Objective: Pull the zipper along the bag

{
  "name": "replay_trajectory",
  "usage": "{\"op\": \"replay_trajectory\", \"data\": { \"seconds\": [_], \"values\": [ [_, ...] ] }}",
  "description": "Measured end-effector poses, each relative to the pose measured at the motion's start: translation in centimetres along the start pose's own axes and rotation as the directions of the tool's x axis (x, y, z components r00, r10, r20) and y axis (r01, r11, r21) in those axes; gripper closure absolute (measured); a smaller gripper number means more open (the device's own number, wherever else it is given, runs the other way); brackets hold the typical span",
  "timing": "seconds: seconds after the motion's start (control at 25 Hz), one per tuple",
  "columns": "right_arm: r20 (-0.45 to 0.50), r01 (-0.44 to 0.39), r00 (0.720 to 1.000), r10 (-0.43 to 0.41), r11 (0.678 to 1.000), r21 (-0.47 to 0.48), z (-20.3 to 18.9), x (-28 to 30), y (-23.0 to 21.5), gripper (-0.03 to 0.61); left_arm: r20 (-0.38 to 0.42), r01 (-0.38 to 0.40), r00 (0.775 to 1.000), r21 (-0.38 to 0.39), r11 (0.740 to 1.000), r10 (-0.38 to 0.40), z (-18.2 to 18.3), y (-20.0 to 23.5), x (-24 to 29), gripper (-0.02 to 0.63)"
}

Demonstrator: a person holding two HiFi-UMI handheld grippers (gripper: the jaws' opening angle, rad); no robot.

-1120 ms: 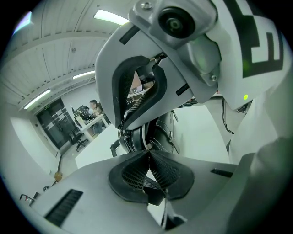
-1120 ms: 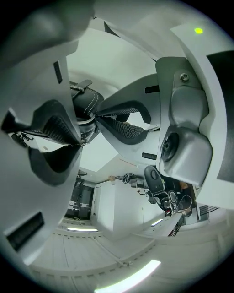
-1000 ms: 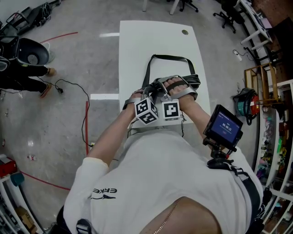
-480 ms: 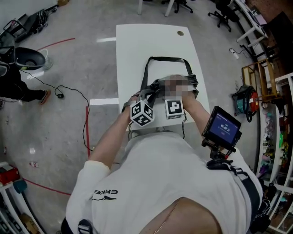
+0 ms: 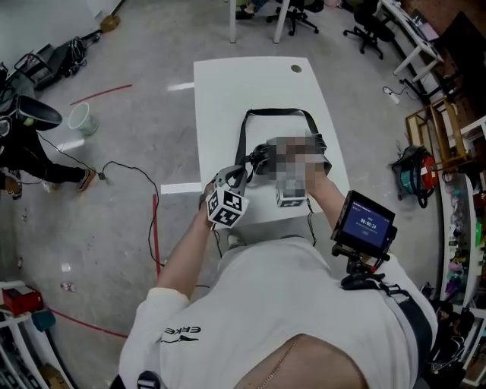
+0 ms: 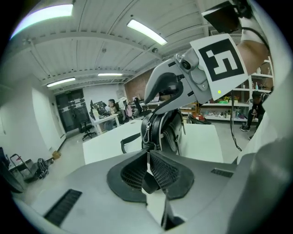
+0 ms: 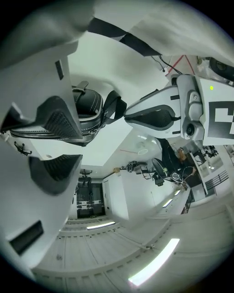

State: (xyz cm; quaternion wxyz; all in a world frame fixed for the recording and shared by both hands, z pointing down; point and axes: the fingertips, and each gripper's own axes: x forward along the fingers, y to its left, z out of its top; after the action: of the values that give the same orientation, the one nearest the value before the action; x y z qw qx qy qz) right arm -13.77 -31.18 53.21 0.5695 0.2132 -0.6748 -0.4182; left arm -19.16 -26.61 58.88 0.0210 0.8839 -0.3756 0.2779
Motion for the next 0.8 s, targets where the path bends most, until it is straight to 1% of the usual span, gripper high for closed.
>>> {"op": "replay_trajectory", "data": {
  "seconds": [0.12,0.28,0.4,0.48,0.6,0.72,0.8],
  "values": [
    [0.005,0.019,1.000,-0.020,0.999,0.030,-0.4,0.1,0.2,0.491,0.017,-0.062,0.998,-0.063,0.996,0.063,-0.2,1.7,-0.7,0.609],
    [0.013,0.007,1.000,-0.009,0.994,0.104,-0.1,0.0,0.1,0.491,0.029,-0.129,0.990,-0.154,0.980,0.135,-0.8,4.3,-2.5,0.609],
    [0.036,0.020,0.999,-0.028,0.980,0.196,-0.4,-1.9,0.9,0.491,0.055,-0.180,0.980,-0.193,0.965,0.194,-0.7,3.7,-4.5,0.609],
    [0.070,0.048,0.995,-0.070,0.958,0.282,-0.7,-4.2,1.8,0.491,0.074,-0.204,0.972,-0.210,0.956,0.224,-0.3,2.0,-6.0,0.609],
    [0.108,0.076,0.986,-0.131,0.911,0.405,-1.5,-7.1,2.5,0.492,0.080,-0.199,0.971,-0.257,0.946,0.226,0.3,-0.1,-7.0,0.611],
    [0.132,0.078,0.977,-0.167,0.860,0.505,-2.9,-9.1,3.1,0.492,0.093,-0.196,0.968,-0.303,0.933,0.234,1.4,-1.5,-7.2,0.611],
    [0.151,0.067,0.971,-0.186,0.818,0.571,-4.2,-10.6,4.0,0.492,0.106,-0.207,0.962,-0.328,0.922,0.253,2.2,-2.9,-7.4,0.611]
  ]
}}
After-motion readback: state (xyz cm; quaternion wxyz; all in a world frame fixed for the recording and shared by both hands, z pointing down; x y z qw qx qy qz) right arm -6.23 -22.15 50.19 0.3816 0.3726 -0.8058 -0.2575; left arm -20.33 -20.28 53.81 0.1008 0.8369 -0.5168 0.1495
